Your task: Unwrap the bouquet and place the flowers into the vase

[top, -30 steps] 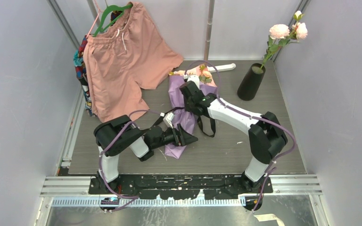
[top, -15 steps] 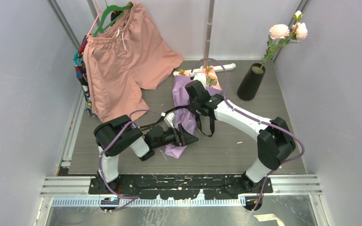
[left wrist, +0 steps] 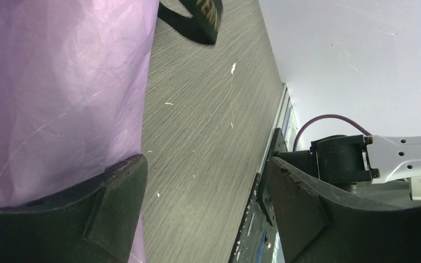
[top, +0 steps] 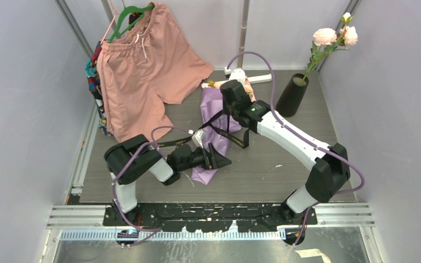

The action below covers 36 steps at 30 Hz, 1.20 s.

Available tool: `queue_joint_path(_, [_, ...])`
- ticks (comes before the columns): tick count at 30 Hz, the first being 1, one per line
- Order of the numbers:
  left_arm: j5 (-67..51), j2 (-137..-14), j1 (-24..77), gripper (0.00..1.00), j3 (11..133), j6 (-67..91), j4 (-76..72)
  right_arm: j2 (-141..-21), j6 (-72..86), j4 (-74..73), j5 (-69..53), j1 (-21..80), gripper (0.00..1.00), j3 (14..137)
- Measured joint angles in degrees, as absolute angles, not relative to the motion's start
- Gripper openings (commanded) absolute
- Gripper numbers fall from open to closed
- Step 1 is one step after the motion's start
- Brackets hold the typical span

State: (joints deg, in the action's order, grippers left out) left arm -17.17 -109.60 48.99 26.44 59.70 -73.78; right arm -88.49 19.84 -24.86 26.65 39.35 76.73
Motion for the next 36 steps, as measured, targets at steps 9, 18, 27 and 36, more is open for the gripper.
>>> queue_joint_path(9, [-14.6,-85.4,52.4,0.84,34.1,50.1,-42.3,-84.2,17.9,-29.1,27.6,38.0,0.01,84.9])
queue_joint_path(18, [-10.5,-77.4,52.9,0.84,40.7,42.5,-24.8,-84.0,15.7,-35.4,28.7,37.4,0.01,96.0])
queue_joint_path(27, [-9.5,-81.7,52.9,0.84,40.5,41.5,-22.1,-86.2,13.1,-40.4,29.6,36.1,0.01,111.3])
queue_joint_path(36, [-9.0,-82.1,52.9,0.84,39.8,41.5,-22.1,-86.6,9.5,-42.9,31.8,34.3,0.01,120.5])
